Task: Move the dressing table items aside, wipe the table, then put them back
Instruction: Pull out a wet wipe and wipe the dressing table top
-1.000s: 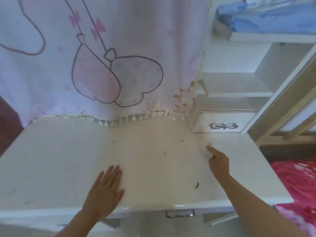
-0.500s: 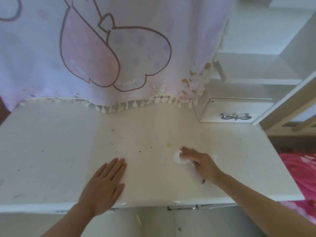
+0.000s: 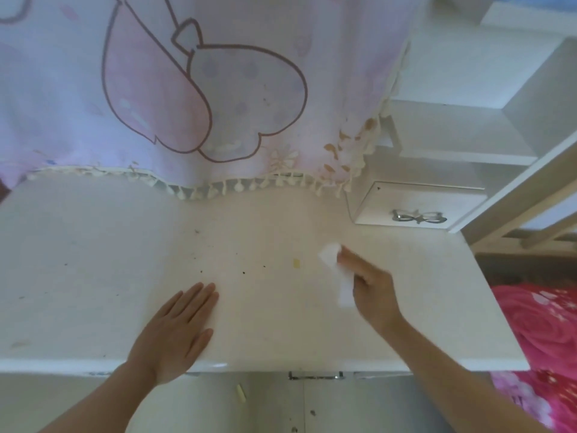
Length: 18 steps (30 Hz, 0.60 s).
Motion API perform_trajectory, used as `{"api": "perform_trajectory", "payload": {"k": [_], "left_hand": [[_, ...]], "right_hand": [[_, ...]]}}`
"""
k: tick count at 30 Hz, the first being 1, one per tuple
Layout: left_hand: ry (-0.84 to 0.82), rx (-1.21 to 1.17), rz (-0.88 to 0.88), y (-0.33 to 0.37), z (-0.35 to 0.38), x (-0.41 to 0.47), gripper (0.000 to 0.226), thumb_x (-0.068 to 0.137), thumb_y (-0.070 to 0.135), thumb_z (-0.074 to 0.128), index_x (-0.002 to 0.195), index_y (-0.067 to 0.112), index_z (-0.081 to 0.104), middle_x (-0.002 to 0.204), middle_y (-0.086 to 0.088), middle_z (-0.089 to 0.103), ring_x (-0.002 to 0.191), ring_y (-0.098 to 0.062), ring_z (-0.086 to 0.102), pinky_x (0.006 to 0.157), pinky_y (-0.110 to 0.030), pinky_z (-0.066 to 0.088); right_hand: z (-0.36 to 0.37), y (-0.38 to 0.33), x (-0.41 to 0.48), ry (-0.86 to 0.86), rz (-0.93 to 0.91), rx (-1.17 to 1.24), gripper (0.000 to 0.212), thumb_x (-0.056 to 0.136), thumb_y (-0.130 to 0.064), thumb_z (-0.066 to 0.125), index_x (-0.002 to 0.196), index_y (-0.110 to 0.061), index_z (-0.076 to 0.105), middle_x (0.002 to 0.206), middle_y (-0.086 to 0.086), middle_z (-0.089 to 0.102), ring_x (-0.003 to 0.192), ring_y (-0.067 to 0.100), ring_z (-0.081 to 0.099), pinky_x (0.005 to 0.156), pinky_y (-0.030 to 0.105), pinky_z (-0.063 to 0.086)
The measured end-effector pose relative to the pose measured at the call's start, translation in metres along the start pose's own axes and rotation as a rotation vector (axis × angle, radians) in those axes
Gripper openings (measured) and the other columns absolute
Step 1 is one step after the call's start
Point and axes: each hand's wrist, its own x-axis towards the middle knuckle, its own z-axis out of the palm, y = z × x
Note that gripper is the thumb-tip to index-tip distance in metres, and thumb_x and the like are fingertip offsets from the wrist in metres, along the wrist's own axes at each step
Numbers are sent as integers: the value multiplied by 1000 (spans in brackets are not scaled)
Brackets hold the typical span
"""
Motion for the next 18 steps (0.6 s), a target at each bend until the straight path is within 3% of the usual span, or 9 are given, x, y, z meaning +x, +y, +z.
{"api": "perform_trajectory", "payload": {"k": [3, 6, 9, 11, 13, 14, 15, 17, 18], "left_hand": [[31, -33, 41, 0, 1, 0, 56, 98, 40, 10, 149, 18, 4, 145, 1, 35, 144, -8, -2, 114, -27, 8], [43, -41, 65, -1, 1, 0, 56, 98, 40, 11, 149, 18, 7, 156, 5, 9, 144, -8, 0, 115, -26, 7], [40, -25, 50, -2, 0, 1, 55, 98, 40, 11, 143, 11, 24, 145, -1, 37, 144, -9, 0, 115, -27, 9], [27, -13, 34, -1, 0, 1, 56, 98, 40, 11, 144, 10, 21, 140, -3, 44, 144, -9, -1, 115, -27, 8], [21, -8, 22, -2, 2, 0, 56, 98, 40, 10, 147, 14, 16, 140, -4, 46, 144, -9, -3, 114, -27, 9], [22, -6, 18, -2, 3, 0, 56, 98, 40, 10, 148, 16, 11, 140, -4, 45, 144, -9, -3, 114, -27, 9], [24, -7, 13, -2, 3, -1, 56, 98, 41, 10, 149, 17, 5, 140, -4, 45, 144, -9, -4, 114, -27, 9], [25, -3, 15, -2, 3, -1, 56, 98, 40, 10, 148, 17, 1, 140, -4, 46, 144, -9, -5, 114, -27, 8], [21, 1, 17, -2, 2, -1, 56, 98, 40, 10, 149, 17, 3, 139, -4, 46, 144, -9, -5, 114, -27, 8]], "right_hand": [[18, 3, 70, -80, -87, -184, 47, 72, 20, 38, 107, 4, 66, 121, 19, 58, 115, 17, 55, 101, 0, 23], [41, 25, 113, -244, 72, -243, 46, 84, 18, 39, 122, -1, 57, 137, 17, 48, 129, 27, 45, 109, 18, 22], [61, 19, 107, -355, 7, -311, 46, 86, 16, 39, 124, -2, 55, 140, 19, 43, 131, 29, 42, 111, 26, 22], [71, 12, 74, -466, -163, -327, 40, 79, 17, 47, 113, 3, 63, 124, 25, 56, 114, 40, 56, 112, 29, 26], [58, -13, 21, -652, -218, -377, 33, 97, -19, 43, 114, 1, 63, 123, 21, 59, 114, 34, 58, 111, 19, 19], [54, -9, -10, -578, -332, -398, 61, 97, -46, 26, 119, -1, 59, 128, 18, 56, 124, 22, 50, 110, 20, 19], [67, -20, -33, -628, -378, -427, 74, 93, -56, 12, 121, -3, 56, 129, 15, 56, 132, 10, 40, 110, 24, 23], [95, -38, -64, -582, -449, -471, 50, 102, -35, 15, 118, -10, 55, 124, 11, 61, 137, 0, 27, 110, 34, 31], [122, -44, -66, -755, -398, -461, 39, 102, -22, 22, 119, -12, 56, 126, 12, 59, 134, 4, 35, 106, 45, 36]]}}
